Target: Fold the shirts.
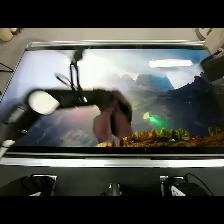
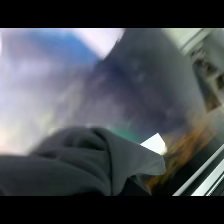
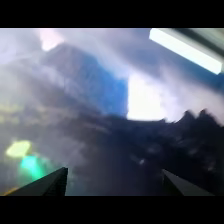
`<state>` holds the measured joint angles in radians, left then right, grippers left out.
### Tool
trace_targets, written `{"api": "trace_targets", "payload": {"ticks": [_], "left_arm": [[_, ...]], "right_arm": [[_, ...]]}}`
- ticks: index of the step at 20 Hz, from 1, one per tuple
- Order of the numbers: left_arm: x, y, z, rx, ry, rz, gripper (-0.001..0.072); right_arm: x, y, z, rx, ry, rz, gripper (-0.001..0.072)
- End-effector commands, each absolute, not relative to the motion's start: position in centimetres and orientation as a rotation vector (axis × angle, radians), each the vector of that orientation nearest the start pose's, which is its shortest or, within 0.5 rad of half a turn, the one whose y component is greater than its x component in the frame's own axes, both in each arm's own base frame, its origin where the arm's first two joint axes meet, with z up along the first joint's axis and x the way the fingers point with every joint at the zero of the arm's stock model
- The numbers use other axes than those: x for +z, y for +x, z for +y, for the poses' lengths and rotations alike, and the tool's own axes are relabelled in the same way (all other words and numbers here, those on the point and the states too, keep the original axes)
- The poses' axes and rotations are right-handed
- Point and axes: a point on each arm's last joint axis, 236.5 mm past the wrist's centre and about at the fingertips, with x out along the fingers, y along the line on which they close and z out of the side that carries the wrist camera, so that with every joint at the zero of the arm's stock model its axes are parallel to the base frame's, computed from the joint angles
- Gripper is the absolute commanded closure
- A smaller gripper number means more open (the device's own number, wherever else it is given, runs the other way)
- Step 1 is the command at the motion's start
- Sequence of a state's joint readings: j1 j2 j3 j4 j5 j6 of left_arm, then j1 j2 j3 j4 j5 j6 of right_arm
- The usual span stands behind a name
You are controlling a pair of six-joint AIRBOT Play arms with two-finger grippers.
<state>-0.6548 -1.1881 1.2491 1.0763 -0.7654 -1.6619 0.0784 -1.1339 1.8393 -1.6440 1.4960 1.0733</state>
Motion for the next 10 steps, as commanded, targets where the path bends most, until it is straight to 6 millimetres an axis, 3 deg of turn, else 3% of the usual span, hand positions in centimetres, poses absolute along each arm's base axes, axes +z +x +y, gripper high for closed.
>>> {"api": "trace_targets", "payload": {"ticks": [1,3,5,7,10], "left_arm": [[2.1,28.5,-31.9,-0.620,-0.323,1.158,0.0667],[0.0,27.1,-30.0,-0.622,-0.228,1.237,0.0667],[-0.4,26.6,-28.7,-0.639,-0.143,1.260,0.0667],[-0.7,26.6,-27.8,-0.625,-0.104,1.265,0.0667],[-0.7,26.7,-27.8,-0.624,-0.098,1.263,0.0667]], "right_arm": [[15.6,37.6,4.4,0.432,-0.456,1.174,0.0112],[7.9,37.0,7.6,0.614,-0.369,1.322,0.0110],[2.4,35.3,11.0,0.796,-0.248,1.425,0.0101],[-0.9,34.7,13.2,0.888,-0.135,1.469,0.0090],[-4.1,35.8,14.9,0.911,-0.030,1.479,0.0066]]}}
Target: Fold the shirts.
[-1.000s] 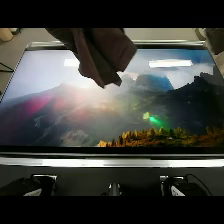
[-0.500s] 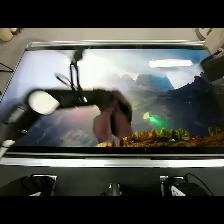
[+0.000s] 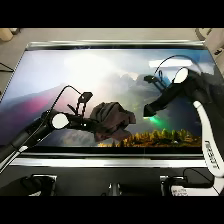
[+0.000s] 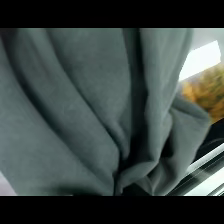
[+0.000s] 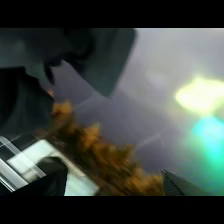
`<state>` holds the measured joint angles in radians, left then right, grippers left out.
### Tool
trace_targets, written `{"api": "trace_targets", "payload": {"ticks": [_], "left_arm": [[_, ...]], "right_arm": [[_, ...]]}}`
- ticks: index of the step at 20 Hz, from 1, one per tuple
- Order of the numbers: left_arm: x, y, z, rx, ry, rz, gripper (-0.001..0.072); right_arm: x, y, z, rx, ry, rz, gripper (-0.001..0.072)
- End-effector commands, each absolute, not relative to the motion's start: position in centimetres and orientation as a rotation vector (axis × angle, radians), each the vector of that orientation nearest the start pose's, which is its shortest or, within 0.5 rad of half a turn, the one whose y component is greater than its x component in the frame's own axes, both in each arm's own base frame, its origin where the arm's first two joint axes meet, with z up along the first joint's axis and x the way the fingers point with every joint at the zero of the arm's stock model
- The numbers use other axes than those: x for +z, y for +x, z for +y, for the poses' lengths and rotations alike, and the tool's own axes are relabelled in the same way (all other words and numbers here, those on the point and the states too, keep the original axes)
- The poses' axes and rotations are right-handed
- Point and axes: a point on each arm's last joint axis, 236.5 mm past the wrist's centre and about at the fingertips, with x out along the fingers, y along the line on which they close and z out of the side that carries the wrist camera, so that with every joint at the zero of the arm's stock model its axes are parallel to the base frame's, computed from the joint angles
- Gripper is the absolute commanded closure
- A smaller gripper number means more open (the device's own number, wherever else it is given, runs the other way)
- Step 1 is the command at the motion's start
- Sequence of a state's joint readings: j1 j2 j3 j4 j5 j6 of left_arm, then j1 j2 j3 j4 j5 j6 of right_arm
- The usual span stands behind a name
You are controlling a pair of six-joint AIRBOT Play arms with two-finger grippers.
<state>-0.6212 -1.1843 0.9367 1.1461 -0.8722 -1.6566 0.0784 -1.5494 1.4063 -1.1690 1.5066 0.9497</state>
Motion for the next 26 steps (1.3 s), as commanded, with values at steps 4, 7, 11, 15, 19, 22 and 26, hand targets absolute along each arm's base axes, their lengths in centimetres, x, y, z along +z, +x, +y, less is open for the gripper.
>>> {"api": "trace_targets", "payload": {"ticks": [4,7,11,15,19,22,26], "left_arm": [[-0.7,26.8,-27.8,-0.624,-0.100,1.260,0.0667],[-0.6,27.0,-27.9,-0.625,-0.103,1.249,0.0666],[-0.6,26.9,-27.9,-0.625,-0.103,1.249,0.0667],[-0.5,27.0,-27.9,-0.626,-0.103,1.247,0.0667],[0.2,27.1,-27.9,-0.630,-0.106,1.230,0.0666],[3.1,28.7,-27.5,-0.631,-0.082,1.166,0.0667],[15.4,33.1,-26.6,-0.692,-0.034,0.850,0.0667]], "right_arm": [[-7.0,35.9,16.0,0.922,0.062,1.533,0.0085],[-8.4,36.6,16.4,0.877,0.120,1.546,0.0085],[-8.5,37.3,17.7,0.879,0.204,1.522,0.0115],[-9.7,36.9,18.8,0.887,0.169,1.540,0.0122],[-10.8,37.2,20.1,0.875,0.050,1.509,0.0681],[-7.0,39.0,19.2,0.887,0.018,1.400,0.0694],[10.6,43.7,15.7,0.827,-0.140,0.927,0.0694]]}}
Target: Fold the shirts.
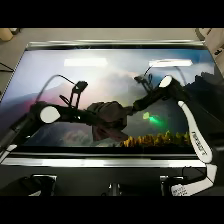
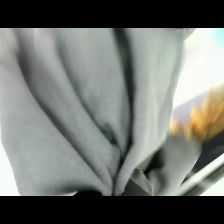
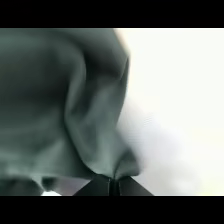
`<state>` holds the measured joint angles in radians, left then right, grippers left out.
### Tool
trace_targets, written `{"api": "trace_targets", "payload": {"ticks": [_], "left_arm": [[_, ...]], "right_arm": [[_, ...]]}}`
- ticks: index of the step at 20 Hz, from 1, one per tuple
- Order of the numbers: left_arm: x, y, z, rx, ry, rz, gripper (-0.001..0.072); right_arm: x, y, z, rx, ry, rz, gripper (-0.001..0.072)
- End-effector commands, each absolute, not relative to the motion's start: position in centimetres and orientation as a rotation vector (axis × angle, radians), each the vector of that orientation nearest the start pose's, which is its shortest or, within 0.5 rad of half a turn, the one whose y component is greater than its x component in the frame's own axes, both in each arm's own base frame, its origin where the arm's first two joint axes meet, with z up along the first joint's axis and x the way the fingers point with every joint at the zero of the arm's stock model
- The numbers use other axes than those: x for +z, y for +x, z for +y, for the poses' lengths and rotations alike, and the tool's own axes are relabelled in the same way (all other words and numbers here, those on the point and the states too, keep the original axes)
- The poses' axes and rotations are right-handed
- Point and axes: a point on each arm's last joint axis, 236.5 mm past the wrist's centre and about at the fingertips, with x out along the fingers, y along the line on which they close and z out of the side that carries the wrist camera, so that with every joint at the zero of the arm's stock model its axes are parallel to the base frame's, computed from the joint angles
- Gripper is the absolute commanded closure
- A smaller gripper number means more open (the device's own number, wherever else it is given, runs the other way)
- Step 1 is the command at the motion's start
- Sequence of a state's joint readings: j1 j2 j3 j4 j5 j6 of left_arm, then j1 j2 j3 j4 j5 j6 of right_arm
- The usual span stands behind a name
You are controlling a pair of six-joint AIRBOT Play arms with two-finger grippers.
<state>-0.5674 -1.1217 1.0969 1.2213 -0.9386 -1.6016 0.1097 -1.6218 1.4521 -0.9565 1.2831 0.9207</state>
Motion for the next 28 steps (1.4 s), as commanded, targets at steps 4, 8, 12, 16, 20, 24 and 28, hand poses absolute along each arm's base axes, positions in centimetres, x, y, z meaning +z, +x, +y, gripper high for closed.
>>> {"api": "trace_targets", "payload": {"ticks": [4,8,12,16,20,24,28], "left_arm": [[36.2,31.6,-24.6,-0.755,-0.032,0.348,0.0667],[47.6,25.0,-21.6,-0.794,-0.087,0.073,0.0667],[45.6,22.6,-21.2,-0.824,-0.075,0.180,0.0667],[41.2,24.0,-22.3,-0.822,-0.059,0.356,0.0667],[27.6,27.8,-24.7,-0.788,-0.029,0.734,0.0667],[6.6,27.7,-24.4,-0.676,-0.001,1.218,0.0667],[-3.6,28.7,-26.0,-0.600,-0.117,1.378,0.0666]], "right_arm": [[36.7,37.8,12.5,0.609,-0.372,0.244,0.0693],[50.3,25.3,10.0,0.403,-0.496,-0.189,0.0693],[50.1,21.8,7.9,0.320,-0.460,-0.146,0.0693],[44.0,22.9,7.9,0.387,-0.508,0.106,0.0693],[29.2,25.4,7.1,0.539,-0.480,0.722,0.0692],[13.6,28.9,6.9,0.612,-0.383,1.088,0.0692],[3.4,32.1,8.2,0.582,-0.202,1.185,0.0692]]}}
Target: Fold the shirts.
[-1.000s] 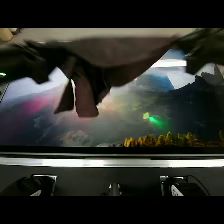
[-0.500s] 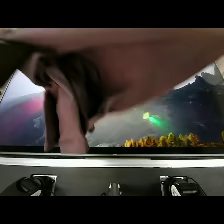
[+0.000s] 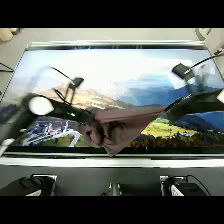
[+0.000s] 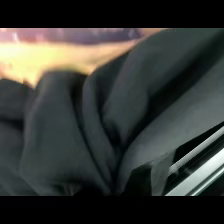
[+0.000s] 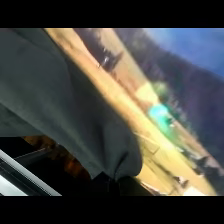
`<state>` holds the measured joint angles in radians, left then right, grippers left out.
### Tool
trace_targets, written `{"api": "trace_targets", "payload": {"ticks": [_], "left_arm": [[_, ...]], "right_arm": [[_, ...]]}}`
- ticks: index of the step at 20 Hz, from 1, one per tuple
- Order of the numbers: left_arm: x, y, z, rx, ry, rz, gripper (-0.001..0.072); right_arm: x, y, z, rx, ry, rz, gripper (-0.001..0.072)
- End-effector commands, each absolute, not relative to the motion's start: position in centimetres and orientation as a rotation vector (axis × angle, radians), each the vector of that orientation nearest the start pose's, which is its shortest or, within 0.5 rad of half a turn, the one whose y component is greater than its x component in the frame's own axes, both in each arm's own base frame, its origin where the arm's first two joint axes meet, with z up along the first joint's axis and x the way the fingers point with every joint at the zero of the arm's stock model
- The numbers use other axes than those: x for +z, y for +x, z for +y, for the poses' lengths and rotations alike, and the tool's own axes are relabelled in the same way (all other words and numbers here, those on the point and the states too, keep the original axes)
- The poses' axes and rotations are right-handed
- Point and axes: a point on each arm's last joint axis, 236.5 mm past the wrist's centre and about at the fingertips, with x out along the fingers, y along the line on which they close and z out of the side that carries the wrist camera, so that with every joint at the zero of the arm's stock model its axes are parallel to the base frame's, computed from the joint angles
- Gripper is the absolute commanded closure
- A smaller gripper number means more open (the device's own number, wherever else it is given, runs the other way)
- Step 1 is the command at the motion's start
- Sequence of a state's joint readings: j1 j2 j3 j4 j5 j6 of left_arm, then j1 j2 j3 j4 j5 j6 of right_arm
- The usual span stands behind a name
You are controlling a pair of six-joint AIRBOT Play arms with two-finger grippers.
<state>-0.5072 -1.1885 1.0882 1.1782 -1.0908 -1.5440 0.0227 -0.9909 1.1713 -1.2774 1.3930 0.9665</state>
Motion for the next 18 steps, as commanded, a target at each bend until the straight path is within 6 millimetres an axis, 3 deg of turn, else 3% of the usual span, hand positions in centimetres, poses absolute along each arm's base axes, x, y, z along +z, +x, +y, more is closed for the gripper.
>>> {"api": "trace_targets", "payload": {"ticks": [1,2,3,5,7,9,12,13,15,18], "left_arm": [[-4.2,29.2,-27.1,-0.602,-0.174,1.396,0.0666],[-4.3,29.7,-28.1,-0.607,-0.215,1.402,0.0660],[-4.0,30.2,-28.8,-0.617,-0.237,1.400,0.0544],[-2.1,31.3,-28.3,-0.651,-0.180,1.380,0.0015],[0.1,32.4,-23.9,-0.624,-0.017,1.398,0.0020],[2.8,34.0,-17.3,-0.491,0.096,1.402,0.0026],[5.3,35.3,-10.0,-0.307,0.023,1.357,0.0054],[4.8,35.1,-8.1,-0.240,-0.040,1.375,0.0091],[2.0,33.8,-5.8,-0.158,-0.139,1.453,0.0091],[-3.5,31.5,-7.2,-0.163,-0.336,1.530,0.0091]], "right_arm": [[2.4,32.2,8.4,0.586,-0.180,1.211,0.0692],[1.9,32.4,8.6,0.590,-0.166,1.223,0.0692],[1.6,32.4,8.6,0.591,-0.163,1.229,0.0692],[1.6,32.5,8.5,0.590,-0.171,1.227,0.0691],[1.5,32.4,8.2,0.585,-0.184,1.236,0.0691],[1.3,32.3,7.9,0.579,-0.198,1.243,0.0691],[1.3,32.3,7.7,0.574,-0.205,1.243,0.0691],[1.3,32.3,7.7,0.574,-0.205,1.243,0.0691],[1.3,32.4,7.7,0.573,-0.205,1.242,0.0691],[1.3,32.4,7.7,0.573,-0.205,1.241,0.0691]]}}
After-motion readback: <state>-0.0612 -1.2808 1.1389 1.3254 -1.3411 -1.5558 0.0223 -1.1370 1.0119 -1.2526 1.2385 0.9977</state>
